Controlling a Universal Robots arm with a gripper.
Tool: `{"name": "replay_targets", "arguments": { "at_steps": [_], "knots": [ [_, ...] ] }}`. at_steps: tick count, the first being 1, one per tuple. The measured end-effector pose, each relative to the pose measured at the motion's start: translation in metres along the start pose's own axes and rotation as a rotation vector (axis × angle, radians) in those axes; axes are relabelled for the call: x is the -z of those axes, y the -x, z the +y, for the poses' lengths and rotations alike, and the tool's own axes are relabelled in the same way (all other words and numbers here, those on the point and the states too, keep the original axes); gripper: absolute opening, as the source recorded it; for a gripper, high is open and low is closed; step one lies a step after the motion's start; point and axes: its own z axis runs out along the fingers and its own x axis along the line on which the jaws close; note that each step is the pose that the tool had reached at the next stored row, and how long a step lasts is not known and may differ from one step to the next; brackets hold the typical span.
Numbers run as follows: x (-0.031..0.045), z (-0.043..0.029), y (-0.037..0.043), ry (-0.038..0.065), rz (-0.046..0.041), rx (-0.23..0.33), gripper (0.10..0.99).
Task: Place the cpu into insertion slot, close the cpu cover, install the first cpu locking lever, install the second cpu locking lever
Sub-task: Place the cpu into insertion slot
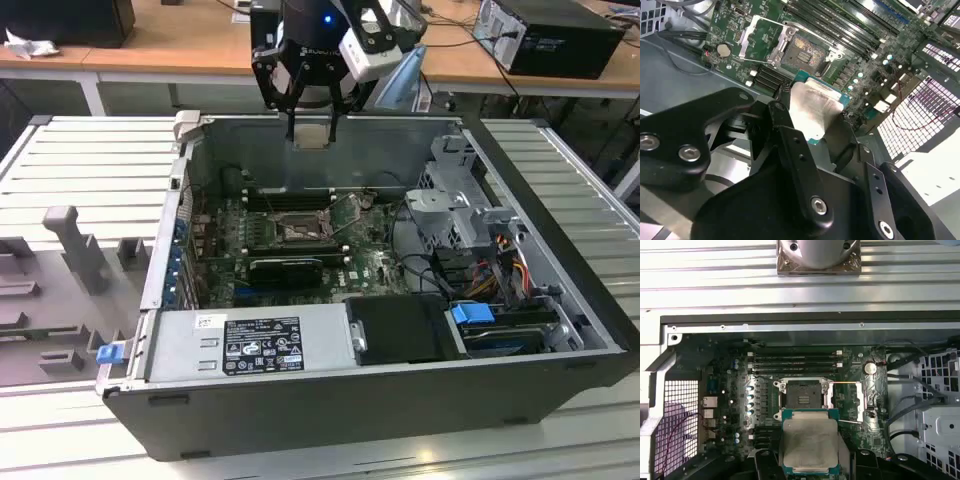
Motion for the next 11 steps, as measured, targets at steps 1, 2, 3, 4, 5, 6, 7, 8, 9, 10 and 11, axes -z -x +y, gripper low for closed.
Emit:
{"name": "replay_targets", "arguments": {
  "at_steps": [1, 2, 3, 4, 5, 6, 7, 8, 9, 10, 11],
  "knots": [
    [0.0000, 0.0000, 0.0000, 0.000, -0.0002, -0.002, 0.525],
    [0.0000, 0.0000, 0.0000, 0.000, -0.0013, -0.014, 0.525],
    [0.0000, 0.0000, 0.0000, 0.000, -0.0017, -0.018, 0.525],
    [0.0000, 0.0000, 0.0000, -0.001, -0.0019, -0.021, 0.525],
    [0.0000, 0.0000, 0.0000, -0.002, -0.0026, -0.028, 0.525],
    [0.0000, 0.0000, 0.0000, -0.004, -0.0031, -0.033, 0.525],
    [0.0000, 0.0000, 0.0000, -0.007, -0.0043, -0.045, 0.525],
    [0.0000, 0.0000, 0.0000, -0.008, -0.0050, -0.053, 0.525],
    [0.0000, 0.0000, 0.0000, -0.008, -0.0059, -0.062, 0.525],
    [0.0000, 0.0000, 0.0000, -0.009, -0.0065, -0.070, 0.525],
    [0.0000, 0.0000, 0.0000, -0.009, -0.0074, -0.080, 0.525]
  ]
}}
